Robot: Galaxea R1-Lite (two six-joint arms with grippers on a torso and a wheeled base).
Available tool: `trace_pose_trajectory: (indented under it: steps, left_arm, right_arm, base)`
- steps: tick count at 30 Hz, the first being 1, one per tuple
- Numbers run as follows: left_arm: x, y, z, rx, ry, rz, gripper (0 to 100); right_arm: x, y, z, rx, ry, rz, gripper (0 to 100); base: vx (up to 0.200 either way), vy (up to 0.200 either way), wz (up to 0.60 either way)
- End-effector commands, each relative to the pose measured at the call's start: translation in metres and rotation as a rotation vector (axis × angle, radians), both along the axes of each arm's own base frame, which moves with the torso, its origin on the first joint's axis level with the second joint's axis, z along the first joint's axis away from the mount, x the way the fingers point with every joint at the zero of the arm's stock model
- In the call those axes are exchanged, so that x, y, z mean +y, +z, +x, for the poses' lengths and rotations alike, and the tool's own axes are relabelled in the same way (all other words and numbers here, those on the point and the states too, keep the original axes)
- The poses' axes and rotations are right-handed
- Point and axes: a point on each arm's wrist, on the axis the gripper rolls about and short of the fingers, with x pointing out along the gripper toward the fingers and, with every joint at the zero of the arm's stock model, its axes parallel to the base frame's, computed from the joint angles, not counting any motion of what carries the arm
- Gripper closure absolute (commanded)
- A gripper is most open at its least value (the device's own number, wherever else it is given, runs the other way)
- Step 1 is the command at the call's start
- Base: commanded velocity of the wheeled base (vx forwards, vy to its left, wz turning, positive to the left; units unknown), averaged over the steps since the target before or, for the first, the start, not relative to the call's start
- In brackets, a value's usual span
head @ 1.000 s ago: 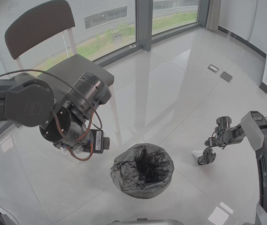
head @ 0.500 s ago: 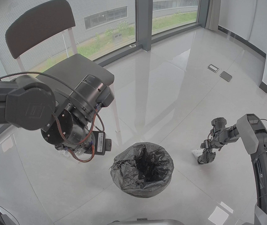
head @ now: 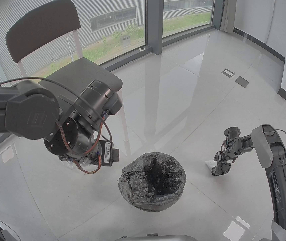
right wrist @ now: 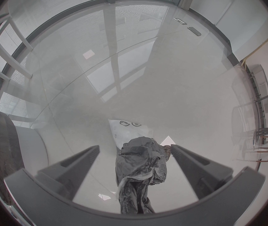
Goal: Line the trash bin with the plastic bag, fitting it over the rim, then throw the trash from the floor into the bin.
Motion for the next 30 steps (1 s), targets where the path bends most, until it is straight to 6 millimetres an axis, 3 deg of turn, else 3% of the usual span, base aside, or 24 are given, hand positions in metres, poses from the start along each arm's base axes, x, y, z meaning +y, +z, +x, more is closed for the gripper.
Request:
trace_pose_trajectory:
  steps: [1,10,16,24,25,26,30]
  left_arm:
    - [0.0,-0.001,0.0,0.003,0.0,0.003,0]
    - [0.0,-0.002,0.0,0.006,0.002,0.004,0]
    - [0.001,-0.004,-0.001,0.013,0.004,0.008,0]
    - [0.0,-0.003,-0.001,0.01,0.001,0.005,0]
    - [0.0,-0.003,-0.001,0.01,0.001,0.005,0]
    - [-0.002,-0.004,0.0,0.008,-0.001,0.003,0]
    - [-0.004,-0.007,0.0,0.007,-0.007,0.0,0]
  right_arm:
    - [0.0,-0.002,0.001,0.001,0.0,-0.001,100]
    - [0.001,0.002,-0.001,0.009,0.01,-0.004,100]
    - [0.005,0.035,-0.006,-0.017,0.018,-0.006,100]
    - [0.052,0.143,-0.033,-0.19,0.115,-0.005,100]
    - [0.052,0.143,-0.033,-0.19,0.115,-0.005,100]
    - [0.073,0.172,-0.045,-0.253,0.162,0.001,100]
    - [0.117,0.222,-0.072,-0.352,0.266,0.022,100]
  base:
    - [0.0,0.0,0.0]
    - [0.0,0.0,0.0]
    - [0.0,0.0,0.0]
    - [0.0,0.0,0.0]
    - [0.0,0.0,0.0]
    - [0.0,0.0,0.0]
    - [0.0,0.0,0.0]
